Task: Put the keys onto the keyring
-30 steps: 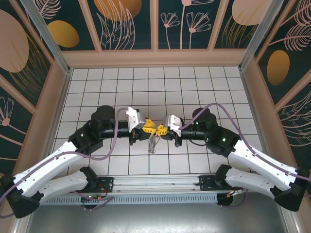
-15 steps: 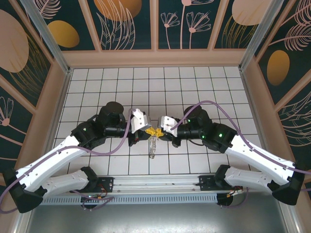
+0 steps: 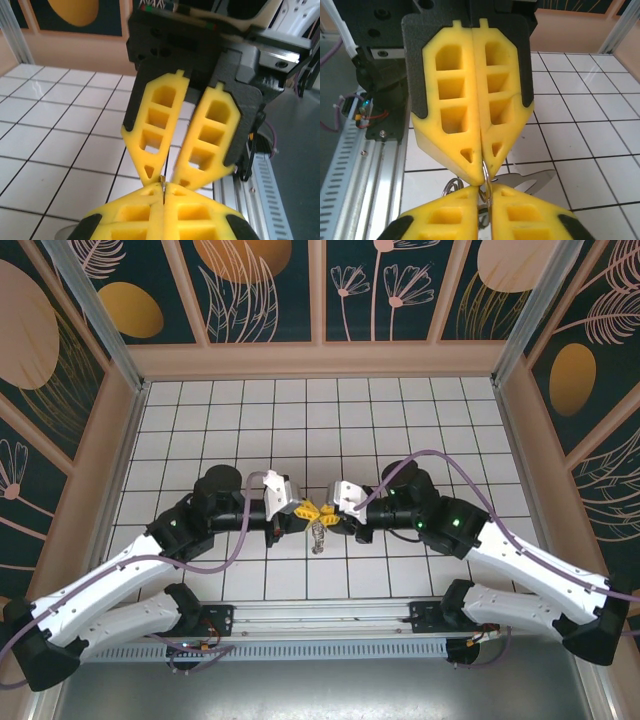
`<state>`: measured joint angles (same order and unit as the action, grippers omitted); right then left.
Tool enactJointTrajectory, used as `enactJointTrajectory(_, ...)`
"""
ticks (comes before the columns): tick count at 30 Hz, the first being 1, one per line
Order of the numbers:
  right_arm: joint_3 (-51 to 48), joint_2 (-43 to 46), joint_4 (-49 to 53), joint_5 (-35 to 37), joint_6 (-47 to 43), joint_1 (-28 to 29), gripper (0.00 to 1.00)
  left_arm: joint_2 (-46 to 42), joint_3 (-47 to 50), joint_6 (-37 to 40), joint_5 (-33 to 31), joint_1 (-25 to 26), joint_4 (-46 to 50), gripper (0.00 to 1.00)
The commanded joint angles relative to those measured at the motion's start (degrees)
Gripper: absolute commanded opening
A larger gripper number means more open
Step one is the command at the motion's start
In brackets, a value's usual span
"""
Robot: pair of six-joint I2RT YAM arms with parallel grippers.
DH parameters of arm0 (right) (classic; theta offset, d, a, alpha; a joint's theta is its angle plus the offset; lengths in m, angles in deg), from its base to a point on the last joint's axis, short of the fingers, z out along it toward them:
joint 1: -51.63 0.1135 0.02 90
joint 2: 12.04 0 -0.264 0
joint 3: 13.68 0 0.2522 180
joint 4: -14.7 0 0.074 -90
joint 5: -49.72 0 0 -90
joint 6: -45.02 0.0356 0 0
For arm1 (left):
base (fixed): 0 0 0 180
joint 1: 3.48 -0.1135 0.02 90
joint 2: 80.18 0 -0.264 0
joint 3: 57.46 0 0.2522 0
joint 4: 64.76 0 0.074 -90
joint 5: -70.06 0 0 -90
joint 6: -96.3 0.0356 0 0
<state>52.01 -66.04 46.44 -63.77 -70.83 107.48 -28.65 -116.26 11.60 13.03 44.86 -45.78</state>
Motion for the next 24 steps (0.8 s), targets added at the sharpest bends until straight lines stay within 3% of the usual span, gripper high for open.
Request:
enactJointTrajectory(1, -2.38, 2.72, -4.96, -3.62, 1.65, -0.79, 0.19, -1.77, 2.32, -5.24, 1.68, -0.04, -14.5, 0.0)
enactJointTrajectory(6, -4.05, 4.04, -8.17, -8.11, 3.22, -3.05, 0.18, -1.52, 4.71, -8.75, 4.03, -0.04, -23.56, 0.0)
enactJointTrajectory(14, -7.01, 5.14, -12.93, -10.17, 4.79, -3.65, 0.15, -2.3, 7.48, -12.58, 5.44, -0.05, -30.13, 0.0)
enactJointTrajectory(18, -7.9, 5.96, -14.76, -10.22, 4.7, -3.82, 0.0, -1.89, 6.8, -11.38, 5.17, -0.04, -25.61, 0.0)
enactJointTrajectory(24, -7.62, 6.95, -14.07, -9.86, 3.62, -4.27, 0.0, -0.82, 1.95, -6.51, 4.53, -0.04, -11.68, 0.0)
